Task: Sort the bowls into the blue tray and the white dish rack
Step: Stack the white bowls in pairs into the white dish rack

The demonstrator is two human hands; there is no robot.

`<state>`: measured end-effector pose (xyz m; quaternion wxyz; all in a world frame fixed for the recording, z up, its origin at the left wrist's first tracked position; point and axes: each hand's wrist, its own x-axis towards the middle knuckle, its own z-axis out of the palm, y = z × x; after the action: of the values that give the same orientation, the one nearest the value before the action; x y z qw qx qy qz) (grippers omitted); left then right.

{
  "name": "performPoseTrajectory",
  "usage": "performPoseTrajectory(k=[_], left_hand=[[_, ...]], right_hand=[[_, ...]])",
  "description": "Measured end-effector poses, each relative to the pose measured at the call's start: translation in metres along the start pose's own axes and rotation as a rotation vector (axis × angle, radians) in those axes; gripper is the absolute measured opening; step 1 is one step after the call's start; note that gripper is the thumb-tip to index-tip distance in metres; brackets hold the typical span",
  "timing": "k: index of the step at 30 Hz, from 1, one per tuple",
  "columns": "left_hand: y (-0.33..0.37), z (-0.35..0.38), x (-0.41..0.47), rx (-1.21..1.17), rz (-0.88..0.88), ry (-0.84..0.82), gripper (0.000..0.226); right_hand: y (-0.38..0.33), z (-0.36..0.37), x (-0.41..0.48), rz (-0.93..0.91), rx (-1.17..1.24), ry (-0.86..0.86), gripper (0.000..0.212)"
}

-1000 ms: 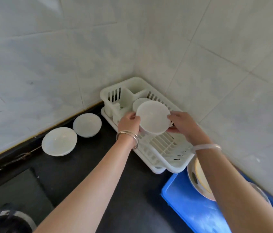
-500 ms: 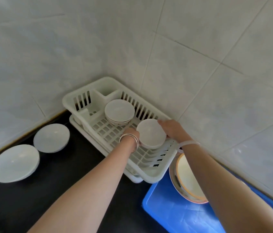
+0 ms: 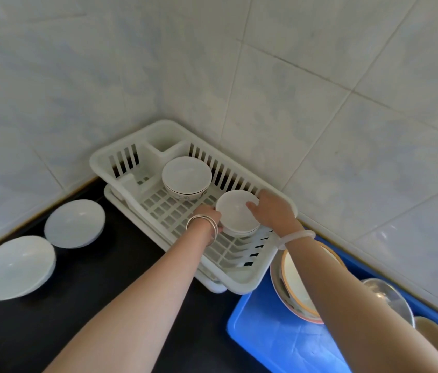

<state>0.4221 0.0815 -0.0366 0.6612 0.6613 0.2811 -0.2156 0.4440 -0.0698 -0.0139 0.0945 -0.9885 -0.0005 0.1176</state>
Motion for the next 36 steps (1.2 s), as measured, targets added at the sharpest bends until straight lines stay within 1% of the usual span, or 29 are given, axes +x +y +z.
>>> performPoseTrajectory(k=[3,8,12,14,16,17,19,20,22,25,28,30,31,33,36], left_hand=[[-0.001,-0.001,0.0,0.013,0.032,0.0,0.041],[0.001,-0.001,-0.007,0.04,0.031,-0.079,0.04],[0.0,-0.005,-0.011,0.125,0.05,-0.089,0.039],[0.002,-0.011,-0.014,0.087,0.051,-0.095,0.032],[0.005,-0.019,-0.019,0.049,0.051,-0.104,0.016],[0.007,-0.024,-0.023,0.056,0.064,-0.108,0.013],[0.01,-0.036,-0.031,0.111,0.133,-0.104,0.024],[0.01,-0.044,-0.039,0.154,0.188,-0.082,0.023],[0.007,-0.062,-0.057,0.25,0.323,-0.012,0.021],[-0.008,-0.097,-0.09,0.284,0.466,0.121,0.033],[-0.032,-0.136,-0.118,0.246,0.507,0.277,0.032],[-0.05,-0.164,-0.129,0.231,0.506,0.423,0.031],[-0.059,-0.177,-0.133,0.23,0.498,0.495,0.031],[-0.078,-0.201,-0.136,0.236,0.485,0.63,0.03],[-0.105,-0.231,-0.133,0.238,0.441,0.782,0.032]], right_hand=[[0.001,0.0,-0.006,-0.022,-0.037,0.022,0.043],[-0.002,-0.001,-0.014,-0.031,-0.111,0.085,0.038],[-0.005,-0.006,-0.021,-0.026,-0.104,0.097,0.037],[-0.006,-0.01,-0.026,-0.018,-0.057,0.101,0.036],[-0.008,-0.013,-0.036,-0.01,0.018,0.12,0.035],[-0.01,-0.015,-0.043,-0.012,0.044,0.136,0.035],[-0.018,-0.018,-0.059,-0.024,0.092,0.173,0.035],[-0.026,-0.02,-0.067,-0.033,0.126,0.181,0.035],[-0.044,-0.023,-0.081,-0.044,0.183,0.174,0.036],[-0.083,-0.021,-0.107,-0.038,0.245,0.178,0.035],[-0.13,-0.003,-0.138,-0.119,0.407,0.215,0.033],[-0.161,0.013,-0.149,-0.182,0.428,0.21,0.03],[-0.175,0.022,-0.151,-0.206,0.421,0.185,0.029],[-0.2,0.042,-0.148,-0.221,0.416,0.08,0.033],[-0.225,0.071,-0.134,-0.168,0.458,-0.097,0.033]])
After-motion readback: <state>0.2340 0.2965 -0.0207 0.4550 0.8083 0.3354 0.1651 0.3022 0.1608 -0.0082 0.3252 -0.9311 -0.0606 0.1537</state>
